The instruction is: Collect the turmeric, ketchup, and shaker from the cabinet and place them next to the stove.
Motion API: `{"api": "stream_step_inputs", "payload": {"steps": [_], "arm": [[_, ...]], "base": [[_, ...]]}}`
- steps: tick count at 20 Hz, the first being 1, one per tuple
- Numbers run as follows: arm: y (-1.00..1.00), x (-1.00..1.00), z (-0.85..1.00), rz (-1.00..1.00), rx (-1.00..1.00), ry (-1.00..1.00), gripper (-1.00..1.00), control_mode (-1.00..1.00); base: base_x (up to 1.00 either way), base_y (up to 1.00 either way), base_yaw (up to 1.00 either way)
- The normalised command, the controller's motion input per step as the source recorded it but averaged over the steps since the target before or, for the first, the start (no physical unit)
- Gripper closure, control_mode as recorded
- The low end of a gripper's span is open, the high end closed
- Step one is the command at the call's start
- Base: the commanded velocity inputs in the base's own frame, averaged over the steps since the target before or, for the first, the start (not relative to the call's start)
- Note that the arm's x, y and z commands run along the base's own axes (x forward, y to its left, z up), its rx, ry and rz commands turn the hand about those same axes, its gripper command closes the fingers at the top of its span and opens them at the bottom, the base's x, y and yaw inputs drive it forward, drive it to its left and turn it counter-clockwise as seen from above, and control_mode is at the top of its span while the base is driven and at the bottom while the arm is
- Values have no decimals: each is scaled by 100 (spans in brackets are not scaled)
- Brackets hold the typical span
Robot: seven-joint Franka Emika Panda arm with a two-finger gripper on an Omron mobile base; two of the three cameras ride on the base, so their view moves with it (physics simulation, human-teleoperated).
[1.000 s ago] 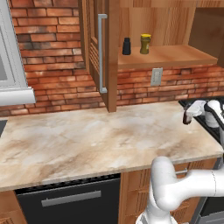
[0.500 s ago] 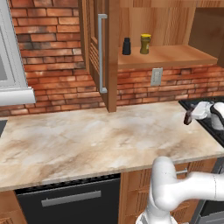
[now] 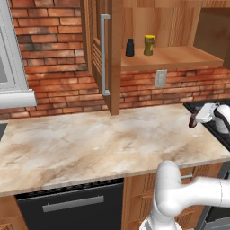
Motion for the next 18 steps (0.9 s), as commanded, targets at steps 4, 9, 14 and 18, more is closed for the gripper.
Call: {"api": "stream_step_inputs", "payload": {"steps": [4, 9, 14, 18], "arm": [[0, 7, 18, -2, -12, 0, -100, -100], [0, 0, 14, -4, -16, -1, -100, -100], [0, 0, 23, -4, -16, -5, -100, -100], [2, -13, 41, -1, -15, -10, -100, -100]], "base": [[0, 0, 0], [0, 0, 0], [0, 0, 0], [0, 0, 0]]}}
